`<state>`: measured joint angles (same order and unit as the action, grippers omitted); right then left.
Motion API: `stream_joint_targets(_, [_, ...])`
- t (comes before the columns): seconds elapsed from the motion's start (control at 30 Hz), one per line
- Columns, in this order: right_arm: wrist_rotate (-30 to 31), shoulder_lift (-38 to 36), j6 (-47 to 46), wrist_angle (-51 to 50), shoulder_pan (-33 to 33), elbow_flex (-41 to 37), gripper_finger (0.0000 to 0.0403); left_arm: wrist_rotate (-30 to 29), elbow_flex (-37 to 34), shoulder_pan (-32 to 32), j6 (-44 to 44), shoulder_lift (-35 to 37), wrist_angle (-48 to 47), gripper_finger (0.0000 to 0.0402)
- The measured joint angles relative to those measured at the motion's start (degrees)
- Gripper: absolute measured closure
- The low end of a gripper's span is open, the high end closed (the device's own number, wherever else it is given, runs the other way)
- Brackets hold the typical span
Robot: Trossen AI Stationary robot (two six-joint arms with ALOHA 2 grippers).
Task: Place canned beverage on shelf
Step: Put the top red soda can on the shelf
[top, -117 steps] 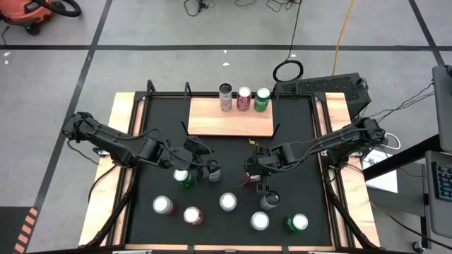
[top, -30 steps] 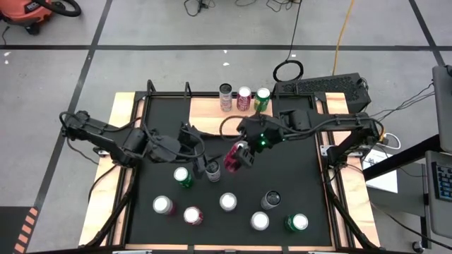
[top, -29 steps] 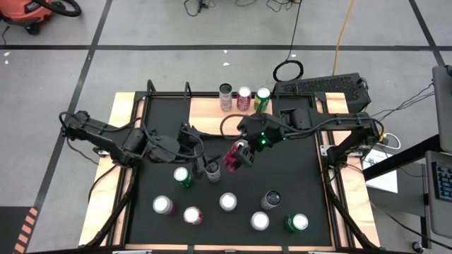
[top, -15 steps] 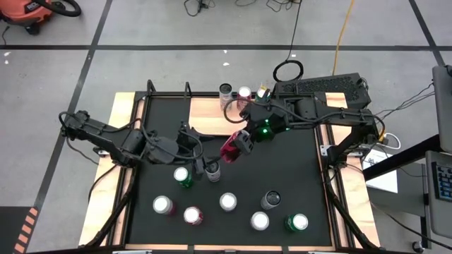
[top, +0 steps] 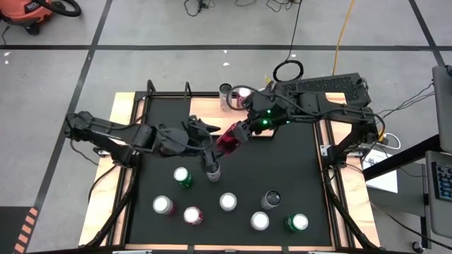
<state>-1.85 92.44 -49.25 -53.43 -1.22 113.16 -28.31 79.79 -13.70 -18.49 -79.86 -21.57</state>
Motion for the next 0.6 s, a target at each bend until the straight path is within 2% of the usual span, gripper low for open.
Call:
stream_joint_targets(0.5, [-1.44,0.0,-1.07,3.08,-2.22,0.0,0.0135,-0.21,-0.04,4.47,2.55,-4.11,0.34,0.0002])
stream_joint_targets(0.6, [-1.35,-0.02,-1.07,3.19,-2.38,0.0,0.0135,-0.18,-0.04,4.72,2.49,-4.09,0.54,0.0014])
